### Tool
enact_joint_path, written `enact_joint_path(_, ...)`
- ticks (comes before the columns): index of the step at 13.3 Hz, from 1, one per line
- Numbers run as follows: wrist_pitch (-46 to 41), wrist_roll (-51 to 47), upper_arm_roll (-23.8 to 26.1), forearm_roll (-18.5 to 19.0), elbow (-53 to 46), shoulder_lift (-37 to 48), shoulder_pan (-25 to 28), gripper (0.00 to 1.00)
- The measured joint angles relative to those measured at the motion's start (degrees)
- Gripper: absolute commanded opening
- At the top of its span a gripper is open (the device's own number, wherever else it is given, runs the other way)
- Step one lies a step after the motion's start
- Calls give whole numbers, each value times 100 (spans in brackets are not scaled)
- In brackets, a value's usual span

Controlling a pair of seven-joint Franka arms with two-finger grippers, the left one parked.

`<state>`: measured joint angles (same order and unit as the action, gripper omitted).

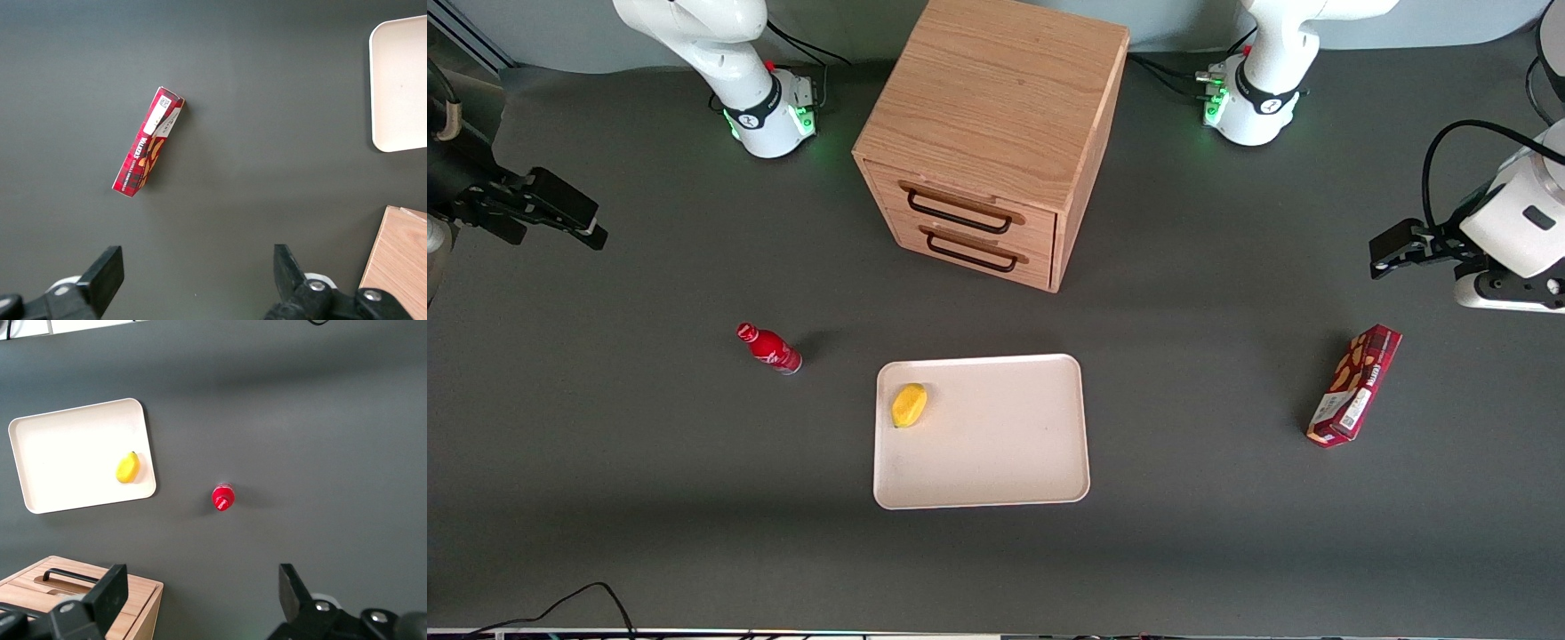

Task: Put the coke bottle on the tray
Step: 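Move the open right gripper toward the red Coca-Cola bottle, then lower the right gripper around the bottle and close on it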

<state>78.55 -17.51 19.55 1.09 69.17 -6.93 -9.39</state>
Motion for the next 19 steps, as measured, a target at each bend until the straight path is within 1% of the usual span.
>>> enact_joint_path(2, -77, -157, 48, 0, -24, 3, 2, 100)
enact_joint_path(6, -183, -859, 381, 14, -7, 25, 83, 100)
enact_joint_path(9, -156, -847, 420, 28, 346, -21, 101, 100)
enact_joint_path(12, 635, -584, 415, 35, 1152, -71, -16, 100)
enact_joint_path(16, 2298, -367, 414, 61, 2717, -64, -116, 100)
enact_joint_path(19, 3559, 34, 407, 78, 3951, -60, -391, 100)
